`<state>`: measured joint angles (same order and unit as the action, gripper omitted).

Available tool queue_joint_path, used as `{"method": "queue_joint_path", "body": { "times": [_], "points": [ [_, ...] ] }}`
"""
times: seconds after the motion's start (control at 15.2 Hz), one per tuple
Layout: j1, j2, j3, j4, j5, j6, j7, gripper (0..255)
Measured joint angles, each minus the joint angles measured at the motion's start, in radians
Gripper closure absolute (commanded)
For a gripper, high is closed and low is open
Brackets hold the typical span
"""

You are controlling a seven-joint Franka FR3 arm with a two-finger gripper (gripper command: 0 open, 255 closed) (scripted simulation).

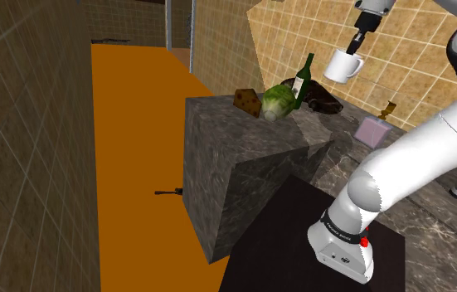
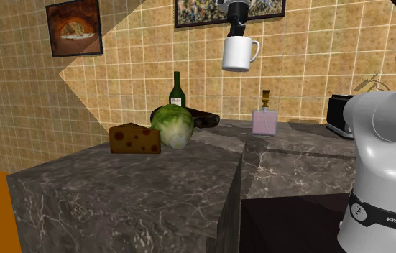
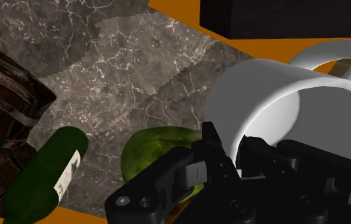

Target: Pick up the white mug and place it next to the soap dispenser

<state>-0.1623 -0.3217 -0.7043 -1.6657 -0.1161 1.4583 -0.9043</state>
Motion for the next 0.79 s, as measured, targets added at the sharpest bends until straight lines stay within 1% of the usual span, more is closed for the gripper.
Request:
{"method": "queue_joint_path", "body": {
  "times": [0.2,0.33,0.46,0.53,0.66,0.73,0.79],
  "points": [
    [-0.004,0.078,-0.094,0.079,0.036,-0.014,-0.103,255],
    [-0.011,0.145,-0.166,0.126,0.078,-0.013,-0.181,255],
    [-0.031,0.220,-0.242,0.183,0.134,-0.026,-0.271,255],
    [-0.047,0.276,-0.283,0.221,0.178,-0.036,-0.319,255],
    [-0.110,0.404,-0.346,0.312,0.289,-0.069,-0.424,255],
    [-0.161,0.469,-0.365,0.358,0.347,-0.087,-0.476,255],
    [-0.239,0.551,-0.375,0.429,0.419,-0.121,-0.534,255]
  ]
}}
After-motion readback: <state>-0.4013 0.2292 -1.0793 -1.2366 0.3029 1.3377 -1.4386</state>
